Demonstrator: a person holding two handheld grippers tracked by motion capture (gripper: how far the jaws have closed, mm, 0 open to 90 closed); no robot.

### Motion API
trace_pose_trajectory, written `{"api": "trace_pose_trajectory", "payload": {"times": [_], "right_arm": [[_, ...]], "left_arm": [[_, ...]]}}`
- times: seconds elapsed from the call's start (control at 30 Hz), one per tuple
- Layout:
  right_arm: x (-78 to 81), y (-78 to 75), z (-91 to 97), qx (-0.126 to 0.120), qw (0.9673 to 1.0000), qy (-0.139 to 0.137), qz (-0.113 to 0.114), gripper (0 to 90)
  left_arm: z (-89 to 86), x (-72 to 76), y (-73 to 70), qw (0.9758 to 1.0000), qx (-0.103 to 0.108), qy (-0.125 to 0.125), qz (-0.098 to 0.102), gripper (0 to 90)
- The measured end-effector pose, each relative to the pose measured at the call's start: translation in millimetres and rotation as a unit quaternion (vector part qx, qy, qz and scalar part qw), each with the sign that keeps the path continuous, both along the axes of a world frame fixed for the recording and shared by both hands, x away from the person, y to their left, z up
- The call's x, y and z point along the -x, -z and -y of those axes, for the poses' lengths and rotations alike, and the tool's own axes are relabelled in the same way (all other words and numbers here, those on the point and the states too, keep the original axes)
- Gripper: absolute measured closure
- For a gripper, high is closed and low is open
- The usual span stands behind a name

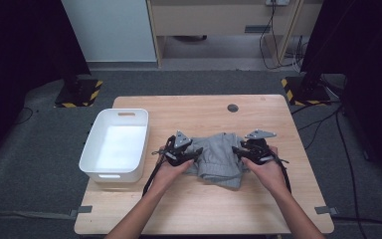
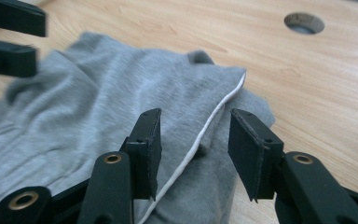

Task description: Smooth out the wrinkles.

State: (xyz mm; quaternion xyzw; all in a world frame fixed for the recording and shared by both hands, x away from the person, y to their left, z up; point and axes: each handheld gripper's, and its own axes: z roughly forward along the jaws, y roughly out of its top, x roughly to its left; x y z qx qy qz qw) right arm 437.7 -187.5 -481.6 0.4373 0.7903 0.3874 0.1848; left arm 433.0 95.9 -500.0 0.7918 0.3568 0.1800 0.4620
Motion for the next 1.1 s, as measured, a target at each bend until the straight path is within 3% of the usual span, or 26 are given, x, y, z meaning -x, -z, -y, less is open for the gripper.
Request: {"api": "trace_pose_trajectory", "payload": {"times": [0.07,0.13,0.2,0.3,0.37,0.43,0.53,0.73,1.03,1.1], "right_arm": [[-3.9,3.6,-1.9,-0.001,1.0,0.001,-0.006,59.0],[-5.6,6.5,-3.0,0.002,0.9999,-0.005,-0.009,75.9],[-5.9,8.7,-3.4,0.017,0.9996,-0.015,-0.017,83.0],[-4.7,8.4,-1.7,0.026,0.9994,-0.011,-0.018,83.7],[-2.8,6.9,7.1,0.024,0.9996,0.009,-0.014,84.0],[-3.0,13.9,12.5,0.043,0.9985,0.016,-0.028,84.0],[-3.4,24.7,17.0,0.055,0.9973,0.021,-0.044,84.0],[-5.2,28.6,17.2,0.058,0.9972,0.02,-0.042,83.9],[-3.6,28.9,19.2,0.041,0.9984,0.01,-0.037,81.6],[-1.6,25.5,20.0,0.031,0.9991,0.001,-0.031,78.4]], "left_arm": [[2.6,1.8,3.9,0.9999,-0.009,0.005,-0.005,41.9],[6.6,3.4,10.6,0.9996,-0.021,0.013,-0.016,40.4],[9.3,5.0,17.4,0.9991,-0.035,0.016,-0.017,41.0],[10.6,4.7,22.6,0.9985,-0.045,0.015,-0.029,41.2],[10.5,3.8,28.3,0.9977,-0.05,0.015,-0.043,41.1],[11.0,4.6,32.6,0.9972,-0.054,0.018,-0.048,41.0],[12.2,5.1,33.4,0.9972,-0.055,0.018,-0.046,41.1],[8.5,5.4,34.0,0.9967,-0.068,0.019,-0.04,40.9],[-0.8,7.3,32.7,0.9969,-0.063,0.016,-0.043,40.3],[-0.2,11.0,26.8,0.9977,-0.058,0.021,-0.028,38.8]]}}
